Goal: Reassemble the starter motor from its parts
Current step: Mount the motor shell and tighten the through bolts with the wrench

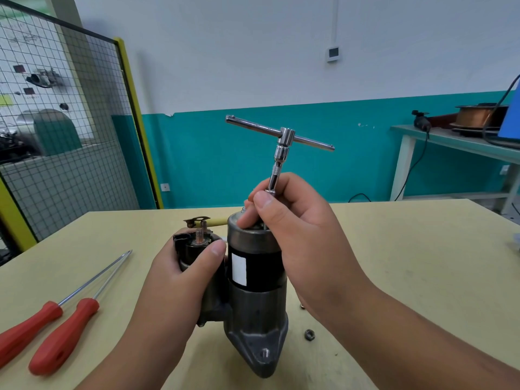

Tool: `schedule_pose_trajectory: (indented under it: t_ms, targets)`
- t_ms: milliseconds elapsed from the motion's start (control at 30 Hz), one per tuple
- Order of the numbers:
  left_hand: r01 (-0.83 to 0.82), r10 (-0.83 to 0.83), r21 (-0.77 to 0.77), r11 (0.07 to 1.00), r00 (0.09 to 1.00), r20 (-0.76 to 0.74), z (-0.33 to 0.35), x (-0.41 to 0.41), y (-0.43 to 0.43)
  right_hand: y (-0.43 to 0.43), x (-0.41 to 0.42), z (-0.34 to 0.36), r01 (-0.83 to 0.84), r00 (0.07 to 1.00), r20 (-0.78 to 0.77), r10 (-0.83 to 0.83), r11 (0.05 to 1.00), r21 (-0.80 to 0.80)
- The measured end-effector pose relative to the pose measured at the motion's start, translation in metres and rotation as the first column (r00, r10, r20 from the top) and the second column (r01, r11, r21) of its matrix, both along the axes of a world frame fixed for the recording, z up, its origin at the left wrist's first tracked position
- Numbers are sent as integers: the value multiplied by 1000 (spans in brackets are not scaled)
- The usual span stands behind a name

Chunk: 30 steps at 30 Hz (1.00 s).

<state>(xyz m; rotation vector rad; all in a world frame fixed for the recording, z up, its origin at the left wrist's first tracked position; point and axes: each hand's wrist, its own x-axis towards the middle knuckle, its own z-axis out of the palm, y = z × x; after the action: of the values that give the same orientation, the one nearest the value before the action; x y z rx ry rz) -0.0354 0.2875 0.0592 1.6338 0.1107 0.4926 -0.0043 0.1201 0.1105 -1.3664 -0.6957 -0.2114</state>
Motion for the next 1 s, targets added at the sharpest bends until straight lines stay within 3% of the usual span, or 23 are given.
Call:
schedule_pose_trajectory:
  t_ms: [1000]
  targets:
    - [-5, 5, 30, 1000, 1000, -7, 0, 0, 1, 0, 2, -2, -8, 1000, 1, 8, 1000, 14]
